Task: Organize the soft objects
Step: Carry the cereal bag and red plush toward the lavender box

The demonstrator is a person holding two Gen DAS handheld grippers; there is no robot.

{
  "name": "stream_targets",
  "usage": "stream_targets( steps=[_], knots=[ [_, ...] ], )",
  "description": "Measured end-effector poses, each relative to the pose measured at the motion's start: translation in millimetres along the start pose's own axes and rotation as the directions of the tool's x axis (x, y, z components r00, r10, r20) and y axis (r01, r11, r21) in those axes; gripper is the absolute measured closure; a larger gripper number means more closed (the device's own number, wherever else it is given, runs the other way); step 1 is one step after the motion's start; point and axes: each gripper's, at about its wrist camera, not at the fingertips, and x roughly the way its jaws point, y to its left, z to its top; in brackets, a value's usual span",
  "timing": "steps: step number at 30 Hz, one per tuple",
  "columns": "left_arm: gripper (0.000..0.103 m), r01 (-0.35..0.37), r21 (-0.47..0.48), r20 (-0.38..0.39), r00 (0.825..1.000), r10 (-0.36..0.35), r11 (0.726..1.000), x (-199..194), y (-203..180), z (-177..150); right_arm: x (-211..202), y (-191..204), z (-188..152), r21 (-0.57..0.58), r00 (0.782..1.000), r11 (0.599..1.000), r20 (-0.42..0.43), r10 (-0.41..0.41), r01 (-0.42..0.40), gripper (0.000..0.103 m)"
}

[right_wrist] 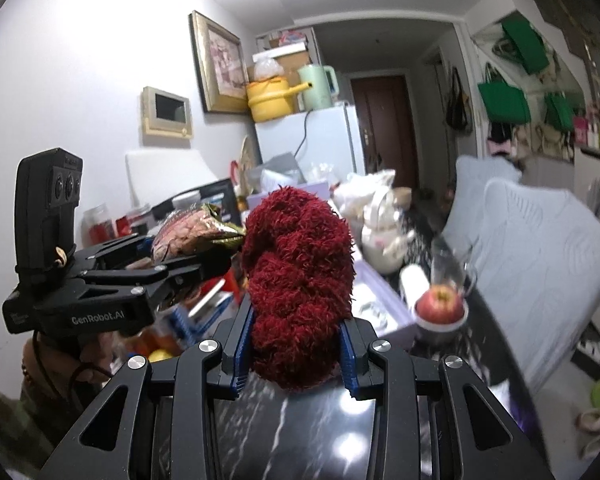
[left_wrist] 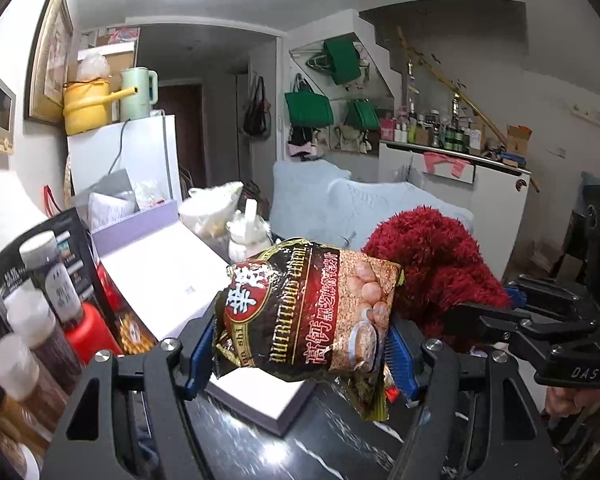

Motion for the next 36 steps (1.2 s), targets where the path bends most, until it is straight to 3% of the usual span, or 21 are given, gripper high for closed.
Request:
stream_targets(
  steps=[9,18,26,29,36],
  knots=[
    [0.033,-0.058,-0.035,0.047,0.997,0.059,0.998,35.2,21.4,29.9,41.3,-11.4,40.1,-0.045,0.999,0.999,0.037,-0.023,0.025,0.068],
    [0.033,-0.192,-0.039,0.043,0.98,0.194,0.981,85.9,52.0,45.6,94.3,-30.1,67.1,-0.02,0.999,1.0,0.04,-0.017,0.018,0.068],
    [0.033,-0.244,-0.084,-0.022,0.97,0.243,0.966,127.8,85.2,33.9,143.1,-40.6,70.7,0.002,1.0,1.0,0.006,-0.012,0.012,0.068],
    [0.033,-0.287,-0.071,-0.06,0.957,0.283,0.955,145.4,92.6,29.6,161.2,-44.6,66.3,-0.004,0.999,1.0,-0.023,-0.028,0.028,0.068],
    [0.033,-0.299,-0.079,-0.145,0.947,0.285,0.951,176.2,102.9,16.9,195.2,-61.1,55.7,0.062,0.996,0.997,-0.076,-0.038,0.043,0.068]
  ],
)
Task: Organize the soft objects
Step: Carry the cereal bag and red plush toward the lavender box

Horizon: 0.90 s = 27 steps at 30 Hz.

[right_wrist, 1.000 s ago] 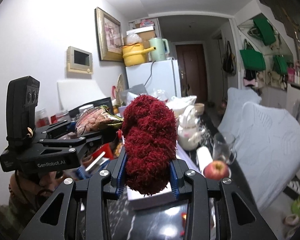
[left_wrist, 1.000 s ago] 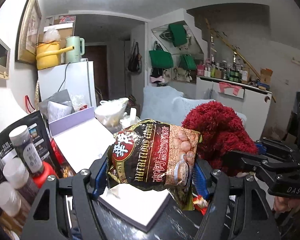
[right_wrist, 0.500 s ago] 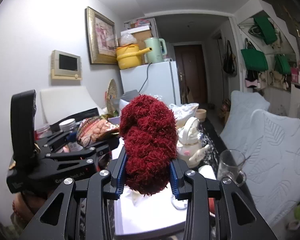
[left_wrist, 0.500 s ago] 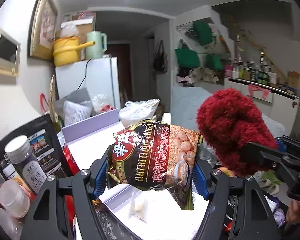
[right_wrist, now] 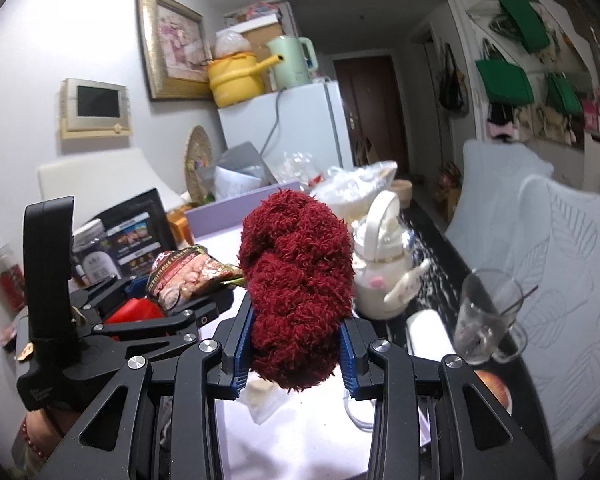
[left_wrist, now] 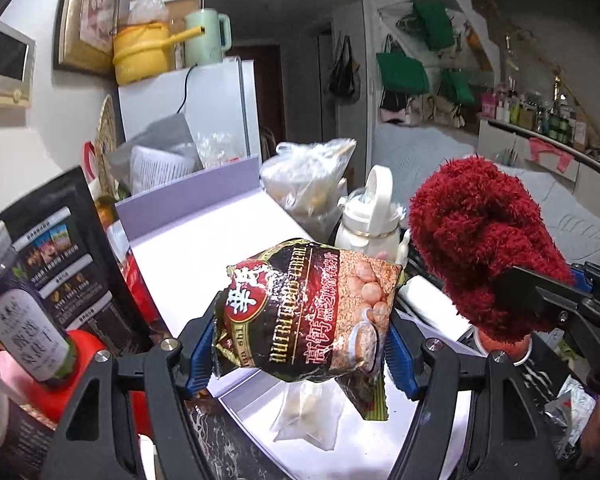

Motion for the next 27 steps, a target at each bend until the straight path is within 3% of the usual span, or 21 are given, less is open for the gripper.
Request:
stream_targets(
  steps=[11,17,27],
  knots=[
    [0.033,-0.02,0.011,-0.137,0.99,0.021,1.0,51.2,4.7,-14.4,44.6,-6.0,-19.0,0.007,0.992,0.997,-0.104,-0.076,0.078,0.068],
    [0.033,-0.023,0.043,-0.233,0.972,0.032,0.999,76.7,0.3,-28.1,63.2,-11.2,-30.5,0.011,0.981,0.995,-0.167,-0.098,0.102,0.068],
    [0.033,0.042,0.09,-0.361,0.933,-0.007,0.995,100.8,-17.5,-44.8,75.4,-22.4,-48.9,0.015,0.959,0.992,-0.258,-0.117,0.125,0.068]
  ],
)
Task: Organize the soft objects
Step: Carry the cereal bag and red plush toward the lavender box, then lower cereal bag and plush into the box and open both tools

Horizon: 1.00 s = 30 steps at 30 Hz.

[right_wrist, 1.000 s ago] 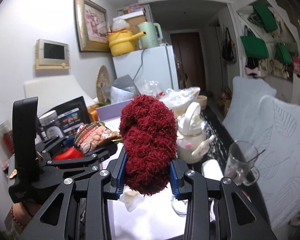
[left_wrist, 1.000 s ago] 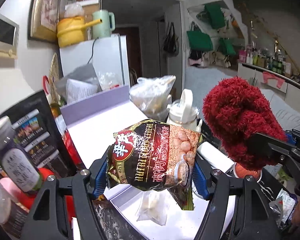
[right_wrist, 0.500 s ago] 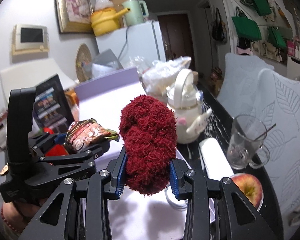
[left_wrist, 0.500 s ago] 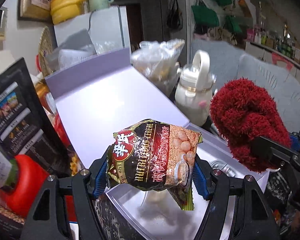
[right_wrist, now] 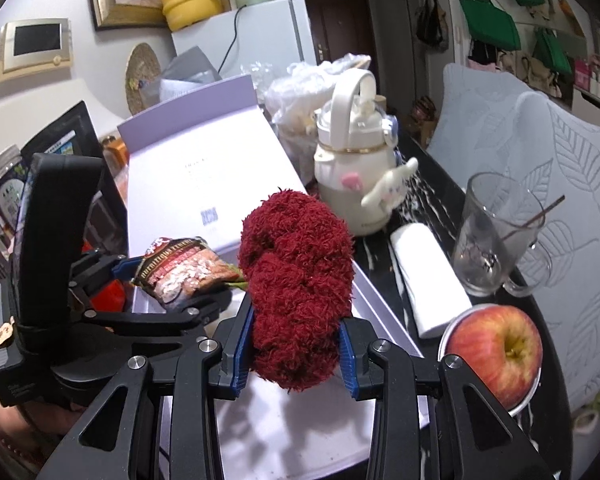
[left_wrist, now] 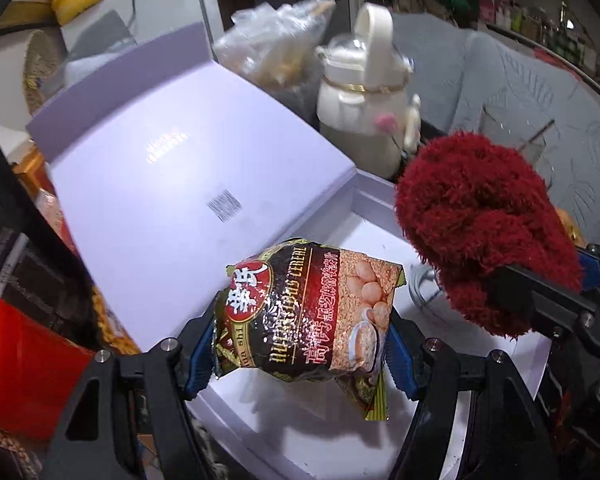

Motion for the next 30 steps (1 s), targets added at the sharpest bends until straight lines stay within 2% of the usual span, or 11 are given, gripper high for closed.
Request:
stream_targets(
  steps=[7,10,14,17,27,30],
  knots=[
    [0.033,0.034,-0.005,-0.114,0.993,-0.034,0.999,25.1,-0.9,-5.8,9.5,-7.6,-4.1,0.002,0.998,1.0,-0.064,-0.022,0.022,0.068],
    [0.033,0.041,-0.002,-0.13,0.991,-0.041,0.999,30.7,-1.7,-3.2,15.0,-10.0,-5.9,0.007,0.996,1.0,-0.092,-0.017,0.017,0.068],
    [0.032,0.026,0.012,-0.166,0.986,-0.024,1.0,37.5,-7.1,-5.5,23.4,-11.3,-8.0,0.01,0.992,1.0,-0.125,-0.019,0.02,0.067],
    [0.029,-0.011,0.023,-0.198,0.98,0.015,1.0,47.1,-9.1,-6.7,27.7,-11.7,-10.0,0.013,0.99,1.0,-0.138,-0.022,0.024,0.067],
    [0.023,-0.03,0.035,-0.228,0.973,0.038,0.999,59.1,-14.2,-2.3,35.6,-14.3,-12.2,0.03,0.986,0.999,-0.162,-0.028,0.033,0.064],
    [0.022,-0.034,0.042,-0.23,0.972,0.043,0.999,64.7,-20.6,3.1,36.2,-15.2,-12.5,0.031,0.985,0.999,-0.17,-0.034,0.04,0.059]
  ],
)
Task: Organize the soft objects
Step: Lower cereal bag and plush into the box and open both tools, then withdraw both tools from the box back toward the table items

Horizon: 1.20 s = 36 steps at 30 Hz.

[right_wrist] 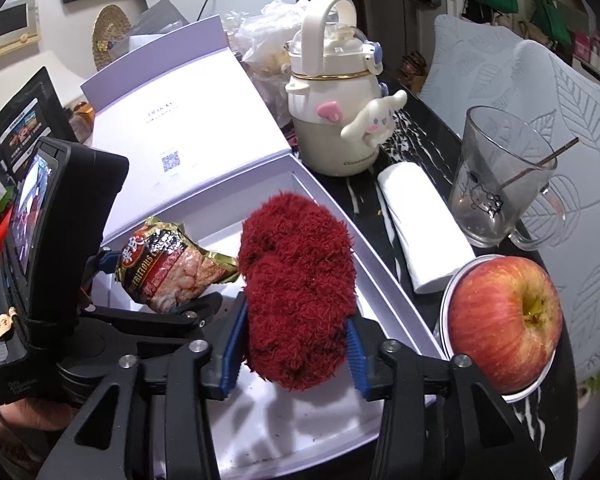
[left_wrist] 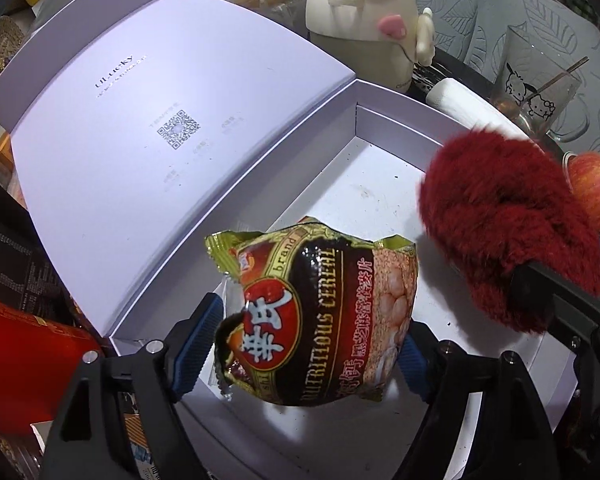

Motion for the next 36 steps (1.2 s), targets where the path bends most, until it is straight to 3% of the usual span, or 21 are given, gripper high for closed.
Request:
stream_targets(
  steps=[14,16,24,31,36],
  knots=[
    [0.021,-0.018,0.024,0.074,0.997,0.016,1.0,-24.0,-18.3,1.8,-18.9,-4.5,-1.3,0.002,1.0,1.0,0.011,-0.027,0.027,0.058],
    [0.021,-0.008,0.026,0.091,0.996,0.006,1.0,-31.5,-19.4,-0.4,-24.9,-4.9,0.1,-0.003,0.999,1.0,0.017,-0.027,0.027,0.053],
    [0.021,0.028,-0.032,0.15,0.988,-0.023,0.999,-56.0,-8.0,-12.2,-50.8,-10.9,5.4,-0.007,0.997,0.999,0.064,-0.047,0.048,0.051],
    [0.021,0.013,-0.06,0.237,0.972,0.002,0.998,-94.5,-0.7,-10.1,-80.3,-11.7,11.0,-0.016,0.993,0.999,0.111,-0.049,0.051,0.051],
    [0.021,0.054,-0.069,0.315,0.949,-0.029,0.996,-131.0,4.1,-13.4,-108.7,-5.3,16.9,-0.037,0.985,0.998,0.165,-0.04,0.047,0.051]
  ],
)
